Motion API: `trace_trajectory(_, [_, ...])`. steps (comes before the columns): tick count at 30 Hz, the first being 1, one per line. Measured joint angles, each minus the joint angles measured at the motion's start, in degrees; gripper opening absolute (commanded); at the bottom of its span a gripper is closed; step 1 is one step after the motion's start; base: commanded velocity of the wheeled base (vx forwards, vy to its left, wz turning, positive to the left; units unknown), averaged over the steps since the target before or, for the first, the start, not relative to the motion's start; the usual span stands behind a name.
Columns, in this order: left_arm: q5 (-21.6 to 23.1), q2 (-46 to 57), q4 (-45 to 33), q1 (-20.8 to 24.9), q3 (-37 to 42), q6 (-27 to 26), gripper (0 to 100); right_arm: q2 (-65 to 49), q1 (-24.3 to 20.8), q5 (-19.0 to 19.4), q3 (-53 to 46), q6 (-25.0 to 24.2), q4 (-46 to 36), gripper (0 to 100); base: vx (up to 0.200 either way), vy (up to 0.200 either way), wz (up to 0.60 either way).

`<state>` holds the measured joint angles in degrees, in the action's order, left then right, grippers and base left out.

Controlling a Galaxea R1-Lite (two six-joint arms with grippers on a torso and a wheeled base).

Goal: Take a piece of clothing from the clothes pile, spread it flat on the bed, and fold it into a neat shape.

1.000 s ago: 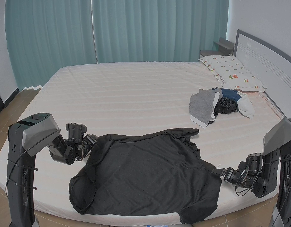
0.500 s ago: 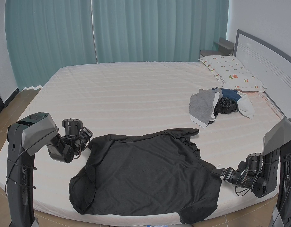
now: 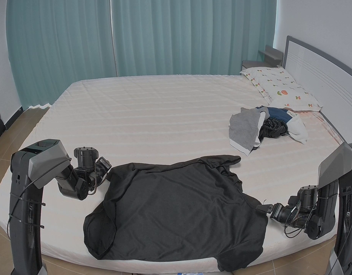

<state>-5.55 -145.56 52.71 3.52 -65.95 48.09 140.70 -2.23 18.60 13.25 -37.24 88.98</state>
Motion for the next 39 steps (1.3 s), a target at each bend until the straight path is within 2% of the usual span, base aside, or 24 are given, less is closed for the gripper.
trace_trajectory(6, [3.45,-0.09,-0.52,0.05,1.67,-0.01,100,0.0,-0.05,0.0,0.0,0.0,0.0,100,0.0,0.0,0.0])
trace_trajectory(18, [3.21,-0.84,-1.89,1.22,2.12,-3.75,100,0.0,-0.02,0.02,0.02,0.05,0.0,100,0.0,0.0,0.0])
trace_trajectory(19, [3.17,-0.91,-1.91,1.46,2.1,-3.78,0,0.0,-0.02,0.0,0.02,0.05,-0.02,100,0.0,0.0,0.0])
trace_trajectory(24, [2.73,-1.27,-2.16,2.04,1.12,-3.56,0,0.0,-0.02,0.02,0.02,0.07,0.0,100,0.0,0.0,0.0])
trace_trajectory(30, [-0.39,-1.63,-2.16,1.32,-1.22,-1.24,0,0.0,-0.02,0.0,0.02,0.07,-0.02,100,0.0,0.0,0.0])
trace_trajectory(39, [-2.94,-3.45,-1.87,-1.73,-7.78,0.68,0,0.04,-0.18,0.02,0.0,0.07,-0.02,100,0.0,0.0,0.0])
